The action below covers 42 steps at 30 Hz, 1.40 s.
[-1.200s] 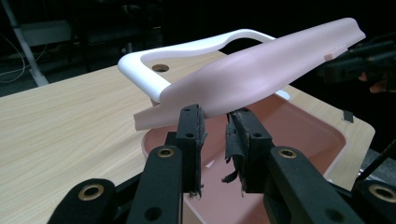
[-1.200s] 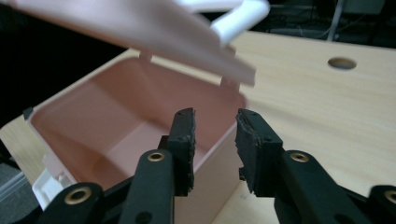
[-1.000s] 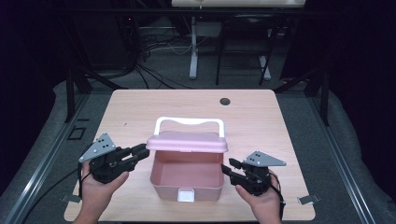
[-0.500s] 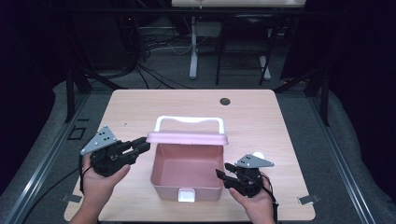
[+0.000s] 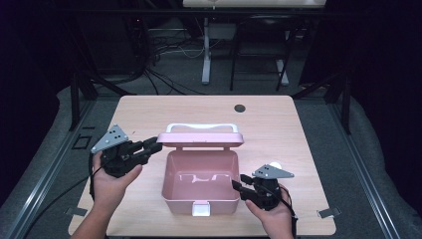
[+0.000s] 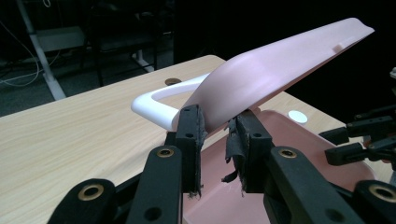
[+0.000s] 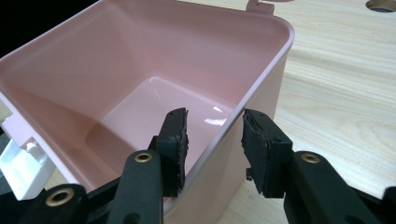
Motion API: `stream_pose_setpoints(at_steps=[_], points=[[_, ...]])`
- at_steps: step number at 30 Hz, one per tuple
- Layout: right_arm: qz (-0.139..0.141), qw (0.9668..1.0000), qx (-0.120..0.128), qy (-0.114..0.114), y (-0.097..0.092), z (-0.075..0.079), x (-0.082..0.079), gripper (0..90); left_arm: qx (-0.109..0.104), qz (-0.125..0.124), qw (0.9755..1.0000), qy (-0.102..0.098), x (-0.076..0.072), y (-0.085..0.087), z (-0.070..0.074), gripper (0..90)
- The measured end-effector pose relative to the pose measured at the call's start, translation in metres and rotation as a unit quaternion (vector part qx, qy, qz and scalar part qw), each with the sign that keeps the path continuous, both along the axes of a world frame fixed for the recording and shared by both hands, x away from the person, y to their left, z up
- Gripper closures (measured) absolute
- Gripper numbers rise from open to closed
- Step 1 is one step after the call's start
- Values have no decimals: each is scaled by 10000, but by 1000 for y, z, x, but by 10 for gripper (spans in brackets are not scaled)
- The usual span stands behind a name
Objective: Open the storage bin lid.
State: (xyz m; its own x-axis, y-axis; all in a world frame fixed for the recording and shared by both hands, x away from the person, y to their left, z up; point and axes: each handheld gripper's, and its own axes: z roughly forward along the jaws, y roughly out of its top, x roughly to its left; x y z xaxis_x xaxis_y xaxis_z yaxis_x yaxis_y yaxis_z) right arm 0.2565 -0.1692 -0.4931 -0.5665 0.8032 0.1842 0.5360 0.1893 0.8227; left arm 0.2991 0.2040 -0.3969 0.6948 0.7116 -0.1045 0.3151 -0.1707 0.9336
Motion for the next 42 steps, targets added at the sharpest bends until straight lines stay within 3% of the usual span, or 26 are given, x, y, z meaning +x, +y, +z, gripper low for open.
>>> stream_pose_setpoints(at_steps=[26, 34, 42], points=[[-73, 9999, -39, 111, 3, 1, -3, 604, -255, 194, 9994, 108, 30, -3, -9, 749], [-88, 9999, -46, 113, 5, 1, -4, 599, -217, 199, 9994, 160, 40, -4, -7, 749], [-78, 9999, -59, 131, 7, 1, -5, 590, -224, 270, 9992, 172, 48, -6, -15, 753]])
